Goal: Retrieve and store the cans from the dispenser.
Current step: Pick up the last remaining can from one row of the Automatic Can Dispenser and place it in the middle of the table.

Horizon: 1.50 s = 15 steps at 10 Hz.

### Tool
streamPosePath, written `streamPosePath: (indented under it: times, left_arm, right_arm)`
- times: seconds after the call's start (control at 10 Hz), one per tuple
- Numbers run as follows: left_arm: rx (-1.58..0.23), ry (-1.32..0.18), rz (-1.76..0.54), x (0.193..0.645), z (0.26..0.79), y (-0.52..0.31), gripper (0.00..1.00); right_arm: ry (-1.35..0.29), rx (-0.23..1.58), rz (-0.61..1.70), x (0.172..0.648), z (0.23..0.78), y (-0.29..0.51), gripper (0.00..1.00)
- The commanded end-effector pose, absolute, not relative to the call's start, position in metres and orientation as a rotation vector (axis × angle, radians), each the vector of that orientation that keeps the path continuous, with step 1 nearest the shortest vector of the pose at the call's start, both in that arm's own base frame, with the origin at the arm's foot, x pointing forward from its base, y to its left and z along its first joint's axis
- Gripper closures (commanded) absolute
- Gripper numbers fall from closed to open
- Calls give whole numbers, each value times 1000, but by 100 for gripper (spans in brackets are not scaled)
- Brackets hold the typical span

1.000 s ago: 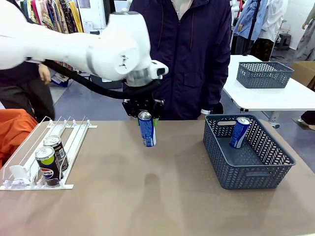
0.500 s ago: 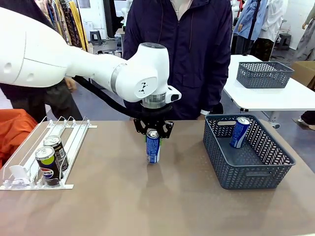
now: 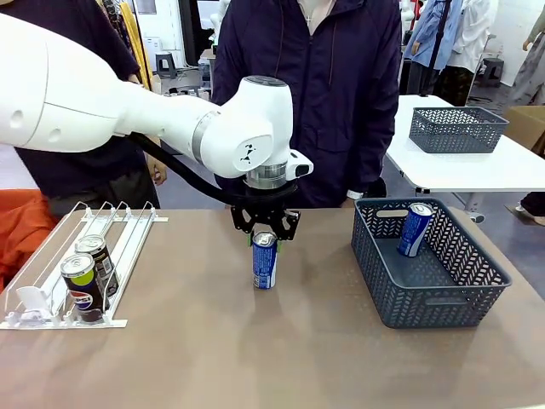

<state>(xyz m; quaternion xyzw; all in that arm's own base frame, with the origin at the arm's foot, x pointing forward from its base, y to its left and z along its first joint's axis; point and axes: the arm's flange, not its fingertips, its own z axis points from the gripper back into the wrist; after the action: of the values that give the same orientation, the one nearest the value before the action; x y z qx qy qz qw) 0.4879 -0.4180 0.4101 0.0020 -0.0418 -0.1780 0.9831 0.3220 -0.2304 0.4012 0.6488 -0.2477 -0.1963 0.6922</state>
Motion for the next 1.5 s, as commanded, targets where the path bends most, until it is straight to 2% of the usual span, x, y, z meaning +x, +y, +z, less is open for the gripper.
streamPosePath:
  times: [0.0,0.4,0.7,0.9,1.1,1.4]
  left_arm:
    - [28,-100,-376,491,414,-417,0]
    - [-16,-116,-359,487,433,-403,0]
    - [-95,-161,-369,466,509,-356,0]
    - [-246,-187,-376,454,564,-294,0]
    - [-383,-224,-286,452,600,-202,0]
    - [-654,-177,-161,448,604,-48,0]
  right_arm:
    - [-539,1460,-445,321,406,-231,0]
    - [-539,1460,-445,321,406,-231,0]
    - [-539,1460,-445,321,406,-231,0]
    - [-539,1460,-445,321,406,-231,0]
    - [-539,1460,-445,321,406,-231,0]
    - [-539,1460,-445,321,406,-231,0]
